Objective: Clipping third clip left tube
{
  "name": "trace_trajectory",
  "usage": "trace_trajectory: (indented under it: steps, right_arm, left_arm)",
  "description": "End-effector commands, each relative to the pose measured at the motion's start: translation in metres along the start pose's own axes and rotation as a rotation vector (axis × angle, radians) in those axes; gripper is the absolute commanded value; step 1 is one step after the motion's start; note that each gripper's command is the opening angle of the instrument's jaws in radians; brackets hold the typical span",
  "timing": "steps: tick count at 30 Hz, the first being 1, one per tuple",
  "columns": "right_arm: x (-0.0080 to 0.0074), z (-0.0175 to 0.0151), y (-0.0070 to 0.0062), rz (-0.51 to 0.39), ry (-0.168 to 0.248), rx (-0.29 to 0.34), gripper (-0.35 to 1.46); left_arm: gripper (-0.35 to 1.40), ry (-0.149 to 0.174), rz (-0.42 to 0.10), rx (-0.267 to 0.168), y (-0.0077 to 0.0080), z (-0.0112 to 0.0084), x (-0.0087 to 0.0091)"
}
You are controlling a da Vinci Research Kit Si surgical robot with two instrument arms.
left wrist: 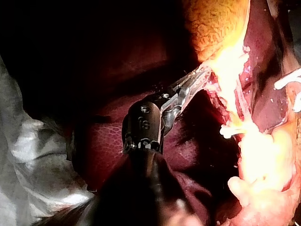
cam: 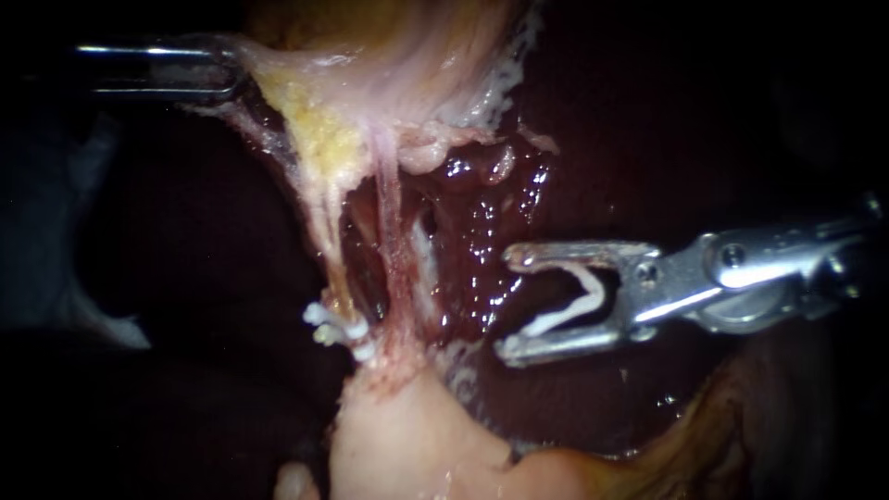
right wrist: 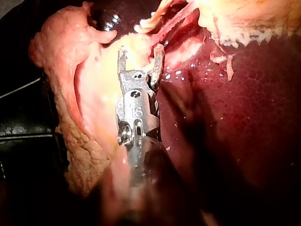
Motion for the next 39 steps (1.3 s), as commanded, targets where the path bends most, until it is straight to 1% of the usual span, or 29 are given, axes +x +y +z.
trace_trajectory:
  steps: [1,6,10,15,23,25,31,34,39]
  right_arm:
    - [0.0002,0.0006,0.0001,0.01,0.006,-0.001,0.5]
    - [0.0012,0.0041,0.0011,0.065,0.034,0.019,0.5]
    - [0.0013,0.0063,0.0022,0.085,0.054,0.039,0.5]
    - [0.0005,0.0087,0.0041,0.097,0.059,0.044,0.5]
    - [-0.0008,0.0103,0.0061,0.098,0.059,0.047,0.5]
    - [-0.001,0.0105,0.0065,0.1,0.068,0.05,0.5]
    - [-0.0013,0.0109,0.0074,0.09,0.093,0.076,0.5]
    - [-0.0014,0.0112,0.0075,0.085,0.118,0.095,0.5]
    - [-0.0011,0.0119,0.0075,0.075,0.168,0.145,0.49]
  left_arm:
    - [-0.35,-0.001,0.002,0.0,0.0,0.0001,0.0]
    - [-0.35,-0.001,0.002,-0.002,0.0001,0.0002,-0.0001]
    - [-0.35,-0.002,0.002,-0.004,0.0002,0.0003,-0.0001]
    - [-0.35,-0.002,0.002,-0.004,0.0002,0.0003,-0.0001]
    - [-0.35,-0.002,0.002,-0.003,0.0002,0.0004,-0.0001]
    - [-0.35,-0.003,0.002,-0.006,0.0003,0.0004,-0.0001]
    - [-0.35,-0.002,0.002,-0.005,0.0003,0.0005,-0.0002]
    - [-0.35,-0.003,0.002,-0.007,0.0003,0.0006,-0.0003]
    - [-0.35,-0.003,0.002,-0.006,0.0003,0.0007,-0.0003]
